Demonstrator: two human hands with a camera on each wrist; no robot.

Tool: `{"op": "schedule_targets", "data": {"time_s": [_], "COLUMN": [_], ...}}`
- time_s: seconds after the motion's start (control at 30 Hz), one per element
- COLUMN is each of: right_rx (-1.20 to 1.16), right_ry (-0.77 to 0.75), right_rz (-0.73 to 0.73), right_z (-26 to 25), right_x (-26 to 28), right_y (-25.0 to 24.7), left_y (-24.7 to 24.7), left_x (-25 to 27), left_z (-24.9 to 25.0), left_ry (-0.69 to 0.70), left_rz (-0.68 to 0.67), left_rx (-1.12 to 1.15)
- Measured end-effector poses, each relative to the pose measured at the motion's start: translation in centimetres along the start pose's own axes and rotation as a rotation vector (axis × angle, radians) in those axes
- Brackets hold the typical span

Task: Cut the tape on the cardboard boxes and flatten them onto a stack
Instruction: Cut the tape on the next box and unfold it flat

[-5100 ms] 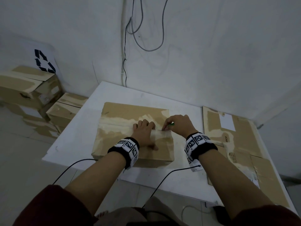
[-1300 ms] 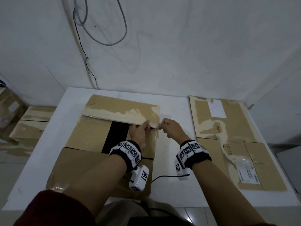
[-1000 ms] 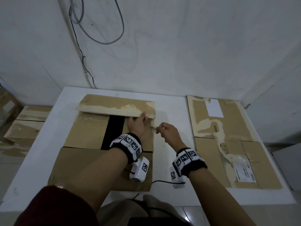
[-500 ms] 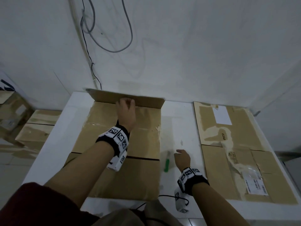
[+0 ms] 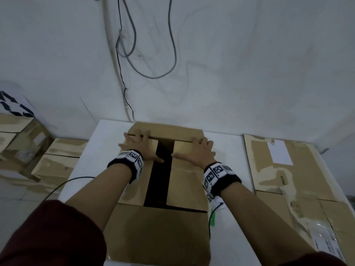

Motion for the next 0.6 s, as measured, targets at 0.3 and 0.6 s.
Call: {"op": "schedule_targets", "data": {"time_s": [0.3,0.6], "right_rx": [-0.020,-1.019], "right_ry": [0.056,-0.033], "right_rz": [0.012,-0.067], "right_z": [-0.8,4.7], "right_x": [0.4,4.7], "right_y": [2.0,-5.6], "left_y": [-0.8,-8.3], "left_x": [0.5,5.8], "left_z": [-0.6,-8.8], "left_ry": [0.101,0.193], "left_rz": [-0.053,0.022], "left_rx": [0.187,0.709]}}
Point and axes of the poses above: each hand's wrist, its own x-axis away from the middle knuckle, its own y-axis out of the palm, z = x × y, the point moved 10 cm from there along -x, towards the middle knuckle, and after that the axes turned 9 degrees about -x, right-handed, at the moved point
